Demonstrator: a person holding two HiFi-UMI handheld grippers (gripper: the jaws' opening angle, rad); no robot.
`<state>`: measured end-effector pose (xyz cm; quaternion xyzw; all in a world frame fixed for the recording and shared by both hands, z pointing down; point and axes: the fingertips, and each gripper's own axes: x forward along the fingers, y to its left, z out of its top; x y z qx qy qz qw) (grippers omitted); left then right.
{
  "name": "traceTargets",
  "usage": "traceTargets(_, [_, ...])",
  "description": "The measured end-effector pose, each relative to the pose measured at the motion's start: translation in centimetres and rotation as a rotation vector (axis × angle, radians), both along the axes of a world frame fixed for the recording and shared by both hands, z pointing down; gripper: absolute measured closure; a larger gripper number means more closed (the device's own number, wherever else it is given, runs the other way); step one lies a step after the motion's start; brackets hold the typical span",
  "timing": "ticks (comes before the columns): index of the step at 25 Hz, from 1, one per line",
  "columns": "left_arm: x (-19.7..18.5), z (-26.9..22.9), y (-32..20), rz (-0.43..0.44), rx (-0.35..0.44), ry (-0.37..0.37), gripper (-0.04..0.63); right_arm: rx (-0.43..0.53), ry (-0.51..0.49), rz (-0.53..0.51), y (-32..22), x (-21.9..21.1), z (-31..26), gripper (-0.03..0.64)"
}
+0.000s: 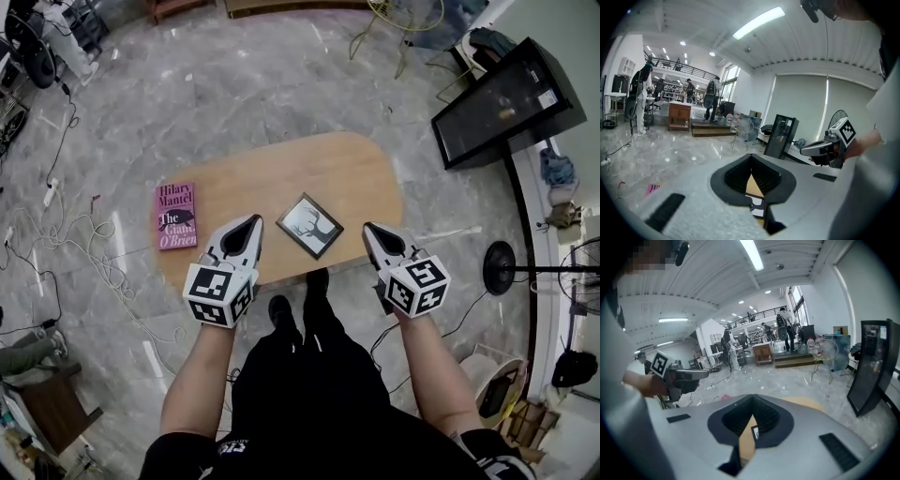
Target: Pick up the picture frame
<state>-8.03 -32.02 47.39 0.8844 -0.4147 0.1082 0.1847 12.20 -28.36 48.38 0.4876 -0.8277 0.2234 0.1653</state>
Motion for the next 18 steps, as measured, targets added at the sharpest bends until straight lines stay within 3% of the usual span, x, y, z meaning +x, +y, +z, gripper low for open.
traceTargets(4, [0.5,3.4,-0.9,-0.01,-0.058,-0.022,0.586,-0.062,-0.001,-0.049,-1.6,-0.3,4.4,0.611])
traceTargets(18, [3.1,16.7,-2.9,0.001,-0.196,-0.063,0.586,-0.279,0.143,-0.194,-3.5,-0.1,22.5,0.595])
